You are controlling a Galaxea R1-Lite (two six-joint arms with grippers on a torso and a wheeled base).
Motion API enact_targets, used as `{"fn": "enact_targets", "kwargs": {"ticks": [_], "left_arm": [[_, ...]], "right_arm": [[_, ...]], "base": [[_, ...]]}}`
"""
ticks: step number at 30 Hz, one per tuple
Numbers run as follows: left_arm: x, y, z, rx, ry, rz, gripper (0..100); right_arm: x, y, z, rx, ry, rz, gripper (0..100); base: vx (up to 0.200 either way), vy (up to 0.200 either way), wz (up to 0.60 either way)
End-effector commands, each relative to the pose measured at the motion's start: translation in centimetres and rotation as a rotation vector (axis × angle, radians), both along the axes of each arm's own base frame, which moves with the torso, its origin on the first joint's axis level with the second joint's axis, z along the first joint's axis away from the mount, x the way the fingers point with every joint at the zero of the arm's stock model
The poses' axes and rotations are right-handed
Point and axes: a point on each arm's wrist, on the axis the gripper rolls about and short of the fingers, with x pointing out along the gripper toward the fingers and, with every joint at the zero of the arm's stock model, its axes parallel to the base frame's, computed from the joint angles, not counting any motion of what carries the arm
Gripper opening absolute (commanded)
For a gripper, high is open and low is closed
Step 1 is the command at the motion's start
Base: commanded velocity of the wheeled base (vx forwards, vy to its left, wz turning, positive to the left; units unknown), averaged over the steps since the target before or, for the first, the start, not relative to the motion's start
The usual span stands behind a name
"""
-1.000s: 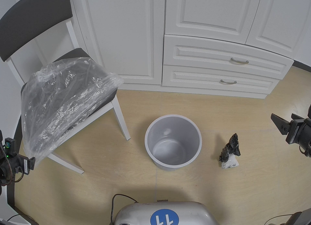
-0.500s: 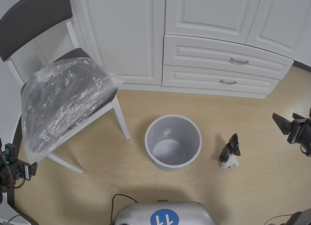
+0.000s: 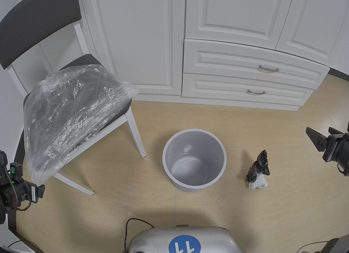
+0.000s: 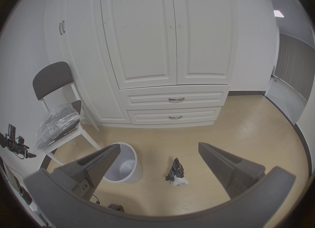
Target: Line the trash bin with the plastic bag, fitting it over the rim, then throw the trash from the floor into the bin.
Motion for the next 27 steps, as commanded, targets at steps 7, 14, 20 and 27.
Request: {"fn": "enact_targets", "kwargs": {"ticks": [7,14,20,27], "left_arm": [[0.6,0.9,0.6,0.014,-0.047,0.044,100],[1.3,1.5,0.5,0.019,-0.077,0.064,100],[2.0,1.9,1.8,0.035,-0.238,0.087,100],[3.4,2.4,4.0,0.020,-0.448,0.115,100]], "right_arm": [[-0.2,-0.1,0.2,0.004,-0.010,0.000,100],[-0.2,-0.1,0.2,0.007,-0.010,0.002,100],[-0.2,-0.1,0.2,0.009,-0.012,0.001,100],[0.0,0.0,0.1,0.009,-0.007,0.003,100]], "base": [[0.000,0.000,0.00],[0.000,0.000,0.00],[0.000,0.000,0.00],[0.000,0.000,0.00]]}}
